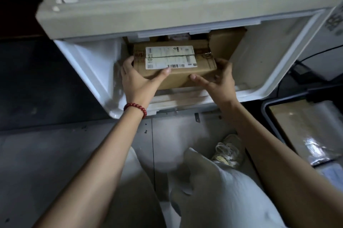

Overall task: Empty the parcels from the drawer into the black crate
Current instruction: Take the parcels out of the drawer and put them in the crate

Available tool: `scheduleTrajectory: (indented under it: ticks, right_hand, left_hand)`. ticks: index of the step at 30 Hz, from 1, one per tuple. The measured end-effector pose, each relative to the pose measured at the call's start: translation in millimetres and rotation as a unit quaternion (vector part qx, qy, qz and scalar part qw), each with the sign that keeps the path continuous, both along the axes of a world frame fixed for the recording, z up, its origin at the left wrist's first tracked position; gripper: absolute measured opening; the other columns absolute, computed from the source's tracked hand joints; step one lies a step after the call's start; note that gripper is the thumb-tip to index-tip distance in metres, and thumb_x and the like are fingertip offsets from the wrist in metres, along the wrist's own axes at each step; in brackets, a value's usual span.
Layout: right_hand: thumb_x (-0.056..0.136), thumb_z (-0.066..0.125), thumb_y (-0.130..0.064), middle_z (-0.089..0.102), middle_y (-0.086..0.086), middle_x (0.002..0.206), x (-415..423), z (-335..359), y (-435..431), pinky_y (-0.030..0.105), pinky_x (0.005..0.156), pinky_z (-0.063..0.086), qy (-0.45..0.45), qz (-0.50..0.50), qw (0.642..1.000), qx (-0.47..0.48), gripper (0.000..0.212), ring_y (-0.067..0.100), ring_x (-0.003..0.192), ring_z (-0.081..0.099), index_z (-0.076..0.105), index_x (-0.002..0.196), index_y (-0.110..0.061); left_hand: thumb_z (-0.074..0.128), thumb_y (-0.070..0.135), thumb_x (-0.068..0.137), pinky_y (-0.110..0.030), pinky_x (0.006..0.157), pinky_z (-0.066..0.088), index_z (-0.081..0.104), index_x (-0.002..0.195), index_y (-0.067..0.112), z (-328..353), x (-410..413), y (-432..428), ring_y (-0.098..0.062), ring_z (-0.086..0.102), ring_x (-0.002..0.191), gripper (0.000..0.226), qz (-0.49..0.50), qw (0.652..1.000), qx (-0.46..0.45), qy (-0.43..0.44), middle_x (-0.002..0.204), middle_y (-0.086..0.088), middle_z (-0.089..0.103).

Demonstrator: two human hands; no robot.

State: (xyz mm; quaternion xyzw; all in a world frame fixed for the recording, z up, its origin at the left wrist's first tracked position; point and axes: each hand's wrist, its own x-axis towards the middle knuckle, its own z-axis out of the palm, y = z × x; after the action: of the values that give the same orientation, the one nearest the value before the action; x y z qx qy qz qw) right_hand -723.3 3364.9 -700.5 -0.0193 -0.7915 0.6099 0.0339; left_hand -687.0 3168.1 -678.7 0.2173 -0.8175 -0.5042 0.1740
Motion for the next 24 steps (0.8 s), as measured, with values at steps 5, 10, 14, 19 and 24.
scheduleTrajectory:
  ticks: [5,10,14,19,24]
  right_hand:
    - [0.062,0.090,-0.022,0.047,0.004,0.135,35.7,28.6,13.7,0.036,0.109,0.041,0.009,0.021,1.000,-0.012,0.094,0.016,0.125,0.048,0.032,0.135,-0.012]
    - [0.058,0.092,-0.015,0.043,0.003,0.139,69.8,45.4,22.7,0.034,0.112,0.037,0.022,-0.001,1.000,0.000,0.104,0.014,0.128,0.044,0.031,0.142,-0.011]
    - [0.056,0.093,-0.015,0.044,0.008,0.139,91.1,47.9,31.4,0.041,0.111,0.037,0.044,-0.032,0.998,0.010,0.104,0.020,0.131,0.043,0.036,0.142,-0.008]
    - [0.052,0.092,-0.022,0.053,-0.002,0.132,111.3,43.2,46.8,0.034,0.099,0.050,0.012,-0.021,0.997,-0.068,0.090,0.005,0.116,0.055,0.044,0.127,-0.027]
    - [0.051,0.090,-0.023,0.051,-0.009,0.129,121.1,35.3,50.2,0.045,0.096,0.052,-0.012,-0.007,0.994,-0.112,0.091,0.019,0.122,0.054,0.041,0.128,-0.024]
  left_hand:
    - [0.086,0.049,0.058,-0.018,0.095,0.041,0.042,0.133,0.018,12.8,42.2,7.3,-0.008,0.046,0.117,0.092,-0.026,0.999,0.019,0.032,0.129,0.006,0.047]
    - [0.087,0.045,0.059,0.010,0.070,0.030,0.042,0.132,0.026,26.9,75.7,17.8,0.024,0.040,0.097,0.088,-0.038,0.995,0.041,0.087,0.111,0.028,0.040]
    - [0.088,0.040,0.058,0.004,0.075,0.035,0.042,0.127,0.037,35.9,89.3,23.8,0.028,0.041,0.098,0.084,-0.062,0.990,0.061,0.112,0.108,0.040,0.040]
    - [0.088,0.041,0.058,-0.031,0.100,0.044,0.041,0.128,0.037,31.7,97.7,28.6,-0.006,0.047,0.118,0.084,-0.079,0.990,0.077,0.089,0.129,0.013,0.048]
    - [0.086,0.047,0.056,-0.033,0.094,0.049,0.041,0.126,0.042,27.9,95.0,26.2,-0.005,0.050,0.110,0.083,-0.117,0.987,0.057,0.095,0.124,0.015,0.052]
